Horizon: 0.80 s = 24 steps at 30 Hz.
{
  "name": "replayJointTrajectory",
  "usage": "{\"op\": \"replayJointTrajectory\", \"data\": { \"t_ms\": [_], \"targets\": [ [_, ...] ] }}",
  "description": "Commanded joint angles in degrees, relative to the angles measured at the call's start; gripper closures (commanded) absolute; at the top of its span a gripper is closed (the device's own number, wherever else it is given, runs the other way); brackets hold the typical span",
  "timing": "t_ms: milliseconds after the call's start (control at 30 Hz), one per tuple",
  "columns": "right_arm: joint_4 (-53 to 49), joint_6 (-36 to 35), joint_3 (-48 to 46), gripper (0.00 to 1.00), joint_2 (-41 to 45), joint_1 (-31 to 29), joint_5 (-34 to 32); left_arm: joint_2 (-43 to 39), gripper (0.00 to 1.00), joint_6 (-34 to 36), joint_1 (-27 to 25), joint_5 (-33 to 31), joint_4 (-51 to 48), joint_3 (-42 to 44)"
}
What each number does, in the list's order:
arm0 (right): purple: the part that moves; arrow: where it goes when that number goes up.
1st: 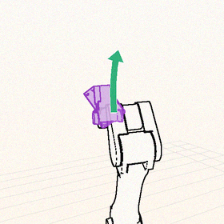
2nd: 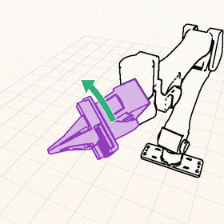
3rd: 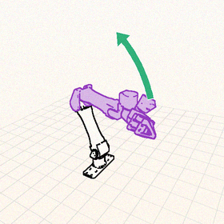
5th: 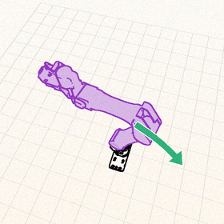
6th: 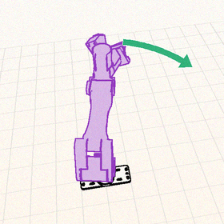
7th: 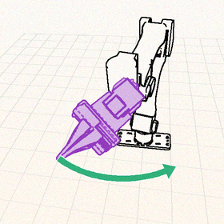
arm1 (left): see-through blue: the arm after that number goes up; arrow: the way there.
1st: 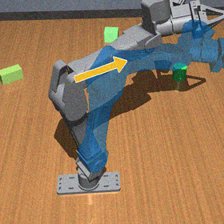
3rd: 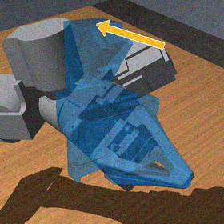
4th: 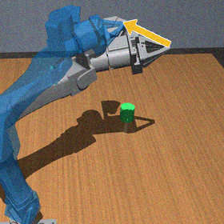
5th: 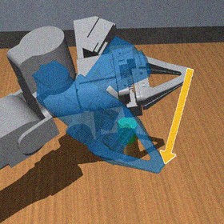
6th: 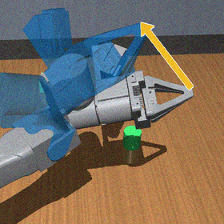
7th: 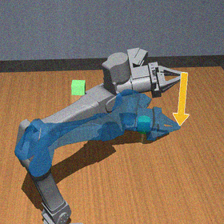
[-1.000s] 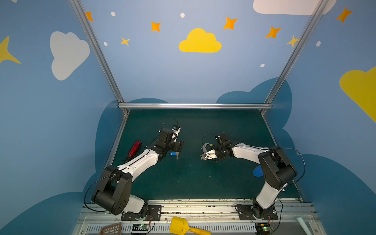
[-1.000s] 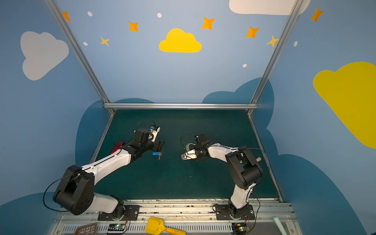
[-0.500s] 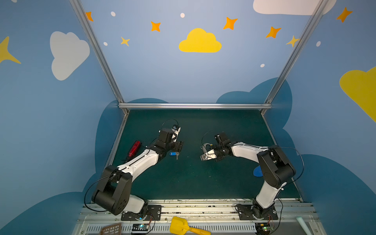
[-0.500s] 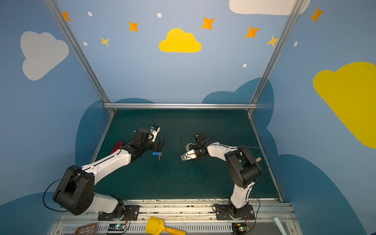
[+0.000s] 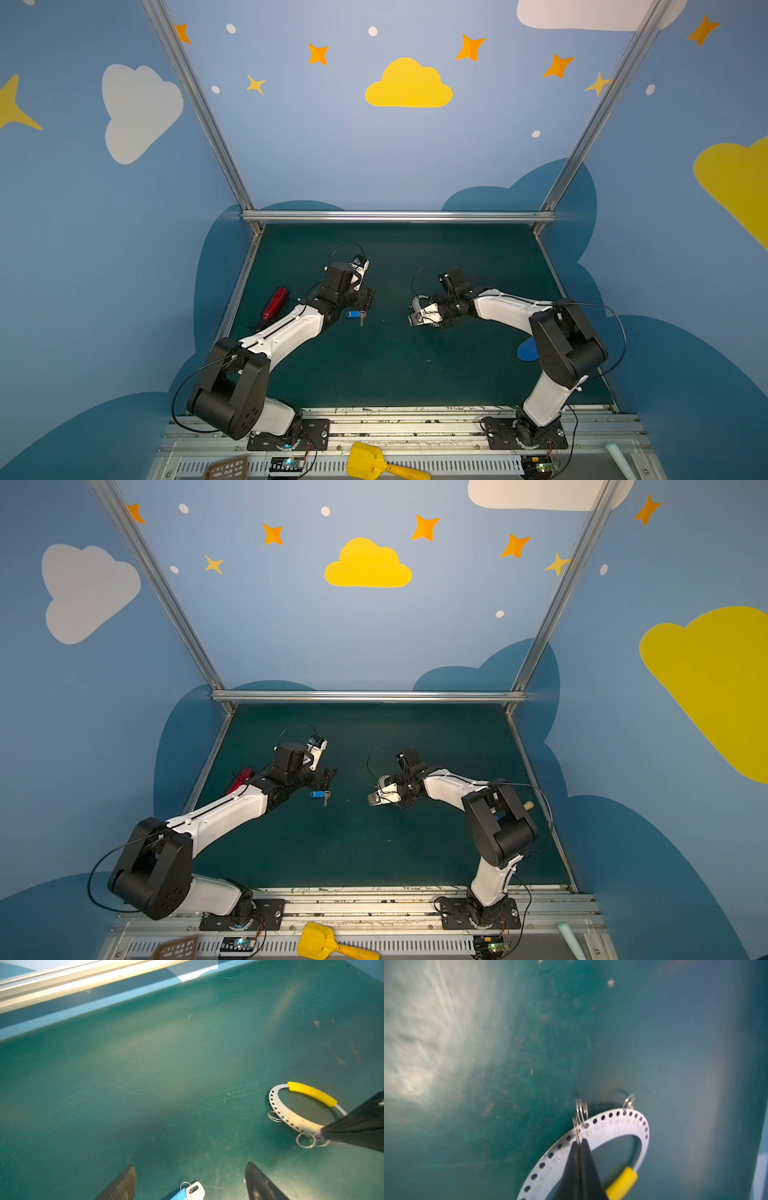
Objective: Put the keys on the keyring
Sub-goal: 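Grasp the disc rim near the split rings with the right gripper and lift, then bring the disc toward the left gripper and pinch a split ring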
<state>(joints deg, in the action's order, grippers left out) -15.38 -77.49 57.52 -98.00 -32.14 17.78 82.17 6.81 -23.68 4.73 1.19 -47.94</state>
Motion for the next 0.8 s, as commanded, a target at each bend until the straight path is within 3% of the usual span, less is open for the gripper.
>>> {"op": "replayJointTrajectory", "data": {
  "t_ms": [0,167,333,600,767],
  "targets": [
    [-6.61,12.09,4.27,1.00,6.35,0.80,7.36,-2.53,0.18,-0.12,-0.12,4.06,-0.86,-2.70],
    [-13.69,19.00,8.40,1.00,7.88,6.51,20.95,-4.21,0.18,-0.20,-0.10,13.24,-0.63,-4.71],
    [-17.32,14.19,10.49,1.00,7.15,12.19,36.32,-4.73,0.19,-1.94,-0.32,21.63,-1.57,-6.99],
    [-13.91,16.41,9.15,1.00,11.03,13.24,44.09,-9.23,0.30,0.31,-3.86,23.97,3.46,-3.73],
    [-10.47,19.57,7.39,1.00,13.89,13.44,46.28,-10.85,0.43,8.46,-6.65,26.59,1.68,-4.49]
  ]
}}
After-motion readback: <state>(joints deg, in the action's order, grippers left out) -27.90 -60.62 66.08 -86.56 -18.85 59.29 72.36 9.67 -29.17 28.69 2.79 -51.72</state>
